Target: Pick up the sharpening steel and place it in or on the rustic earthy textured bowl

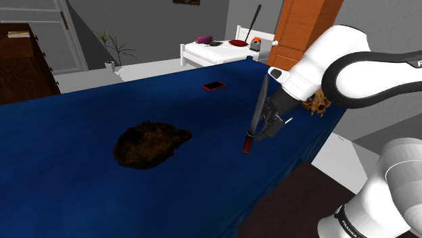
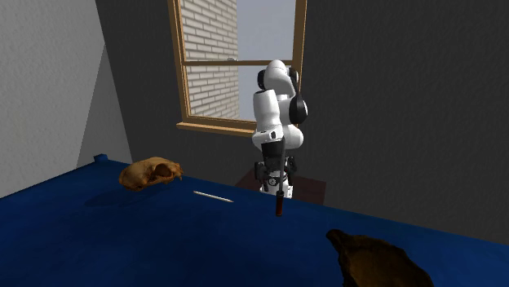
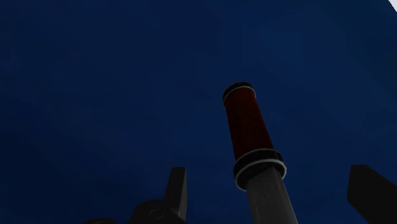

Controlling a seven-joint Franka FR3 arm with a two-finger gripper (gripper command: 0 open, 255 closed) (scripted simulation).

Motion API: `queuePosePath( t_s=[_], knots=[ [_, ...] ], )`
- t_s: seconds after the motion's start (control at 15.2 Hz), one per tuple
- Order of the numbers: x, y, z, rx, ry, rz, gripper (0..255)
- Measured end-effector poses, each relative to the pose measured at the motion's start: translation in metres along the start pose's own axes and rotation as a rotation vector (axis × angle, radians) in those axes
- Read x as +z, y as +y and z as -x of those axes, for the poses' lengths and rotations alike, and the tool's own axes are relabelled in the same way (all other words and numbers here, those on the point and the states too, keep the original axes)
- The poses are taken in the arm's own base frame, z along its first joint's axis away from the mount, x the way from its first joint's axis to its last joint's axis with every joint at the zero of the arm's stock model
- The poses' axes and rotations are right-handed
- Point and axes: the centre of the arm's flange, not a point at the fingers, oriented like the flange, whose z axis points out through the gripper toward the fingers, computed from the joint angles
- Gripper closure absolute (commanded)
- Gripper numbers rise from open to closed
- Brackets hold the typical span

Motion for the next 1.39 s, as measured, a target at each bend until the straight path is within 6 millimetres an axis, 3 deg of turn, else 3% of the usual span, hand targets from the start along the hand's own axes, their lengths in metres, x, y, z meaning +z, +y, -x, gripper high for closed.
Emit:
queuePosePath(
  t_s=[0.2,0.53,0.59,1.39],
  knots=[
    [0.0117,-0.0003,0.0002,-0.001,0.000,0.000,0],
    [0.0139,0.0001,0.0005,-0.001,0.001,0.001,0],
    [0.0140,0.0001,0.0005,-0.001,0.001,0.001,255],
    [0.0084,0.0000,-0.0023,-0.001,0.001,0.001,255]
  ],
)
